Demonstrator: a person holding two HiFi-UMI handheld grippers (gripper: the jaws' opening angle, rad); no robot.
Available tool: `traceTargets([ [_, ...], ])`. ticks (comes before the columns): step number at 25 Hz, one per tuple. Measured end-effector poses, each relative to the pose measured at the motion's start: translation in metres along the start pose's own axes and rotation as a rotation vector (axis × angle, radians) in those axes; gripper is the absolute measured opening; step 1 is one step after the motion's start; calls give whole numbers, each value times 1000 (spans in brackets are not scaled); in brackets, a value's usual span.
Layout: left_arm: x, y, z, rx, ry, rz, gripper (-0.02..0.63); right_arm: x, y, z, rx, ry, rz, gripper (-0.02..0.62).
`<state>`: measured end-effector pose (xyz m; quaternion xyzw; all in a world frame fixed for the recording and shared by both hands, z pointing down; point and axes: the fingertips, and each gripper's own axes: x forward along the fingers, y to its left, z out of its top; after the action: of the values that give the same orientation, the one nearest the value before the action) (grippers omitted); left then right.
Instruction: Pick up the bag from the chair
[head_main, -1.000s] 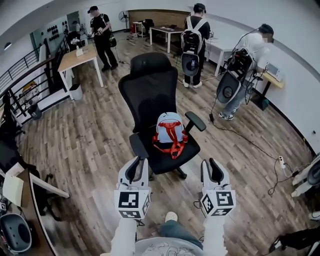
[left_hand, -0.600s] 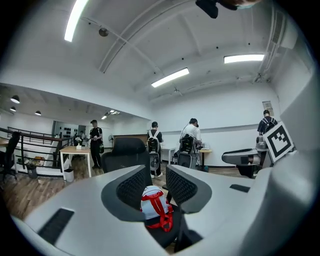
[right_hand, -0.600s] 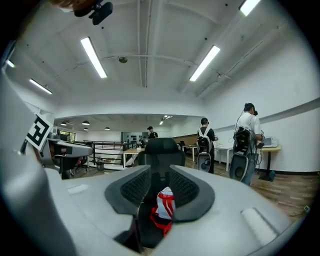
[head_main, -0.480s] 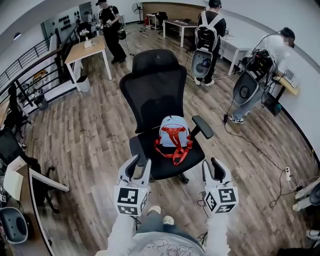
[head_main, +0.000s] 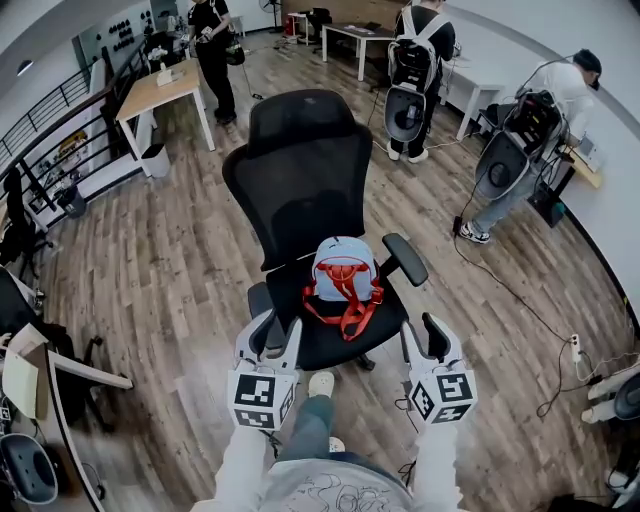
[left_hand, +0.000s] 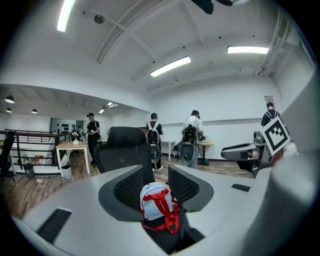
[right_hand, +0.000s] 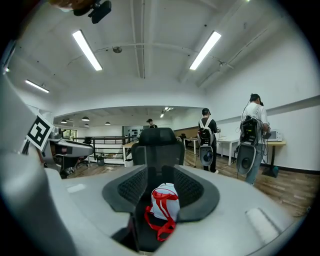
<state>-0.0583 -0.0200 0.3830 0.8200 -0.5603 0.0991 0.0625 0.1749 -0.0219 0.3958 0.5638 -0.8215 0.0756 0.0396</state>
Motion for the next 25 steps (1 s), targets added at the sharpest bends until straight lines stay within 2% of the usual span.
traceTargets([
  [6,65,24,-8,18,17,-55,146,68,-17,-8,-24,13,23,183],
  [9,95,44,-23,47,61,-68,145,102,-24,-14,-28,19,33,183],
  [14,145,75,-42,48,110,-93,150,156,-31,-23,-48,46,68,193],
  [19,182,90,-60,88,137,-116,165,192,-40,-49,-45,84,117,224],
  [25,216,100,-91,100,205,-155,169,223,-55,-75,-43,142,145,224],
])
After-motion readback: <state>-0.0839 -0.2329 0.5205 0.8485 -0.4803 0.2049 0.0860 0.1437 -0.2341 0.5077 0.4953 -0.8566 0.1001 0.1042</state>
